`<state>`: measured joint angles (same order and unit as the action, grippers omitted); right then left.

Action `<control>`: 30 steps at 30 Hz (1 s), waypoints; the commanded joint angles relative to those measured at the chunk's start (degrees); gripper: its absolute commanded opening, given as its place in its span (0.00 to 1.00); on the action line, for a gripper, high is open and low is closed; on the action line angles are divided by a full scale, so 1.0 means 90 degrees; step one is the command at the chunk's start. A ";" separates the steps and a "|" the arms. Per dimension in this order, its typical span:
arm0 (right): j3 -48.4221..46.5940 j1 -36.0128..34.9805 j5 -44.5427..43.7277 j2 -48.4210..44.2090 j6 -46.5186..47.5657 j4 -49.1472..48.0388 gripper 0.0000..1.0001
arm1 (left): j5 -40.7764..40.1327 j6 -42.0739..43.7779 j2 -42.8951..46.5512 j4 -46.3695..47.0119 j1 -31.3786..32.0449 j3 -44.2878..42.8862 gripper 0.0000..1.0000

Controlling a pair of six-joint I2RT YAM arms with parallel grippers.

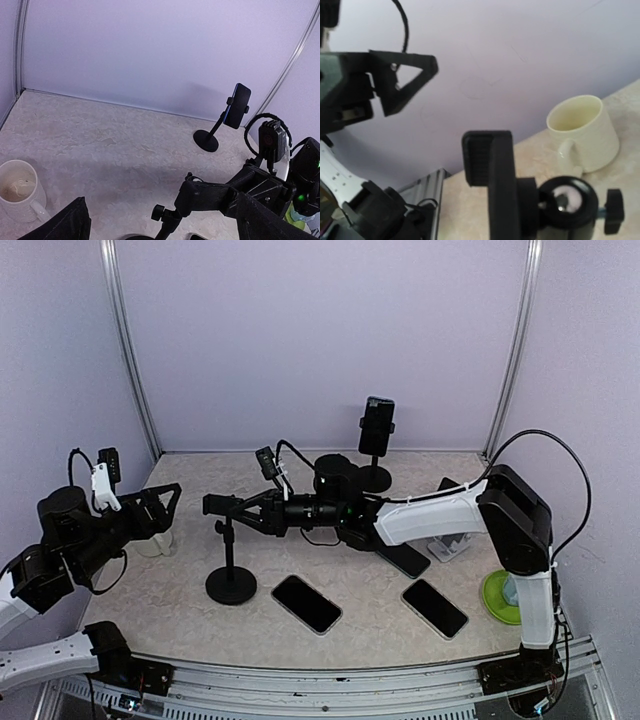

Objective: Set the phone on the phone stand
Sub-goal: Place the phone stand at the center of the board.

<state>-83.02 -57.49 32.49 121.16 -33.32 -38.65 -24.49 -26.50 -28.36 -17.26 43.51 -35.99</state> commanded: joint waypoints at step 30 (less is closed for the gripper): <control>-0.2306 0.1817 0.2633 0.0563 0.3582 0.3106 0.00 | 0.0292 0.0238 -0.0065 0.0539 0.0029 0.0419 0.99</control>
<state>-105.43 -41.01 53.58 127.74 -4.27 -6.85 -23.57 -24.82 -28.86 -14.52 43.51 -33.08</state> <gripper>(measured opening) 0.215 0.988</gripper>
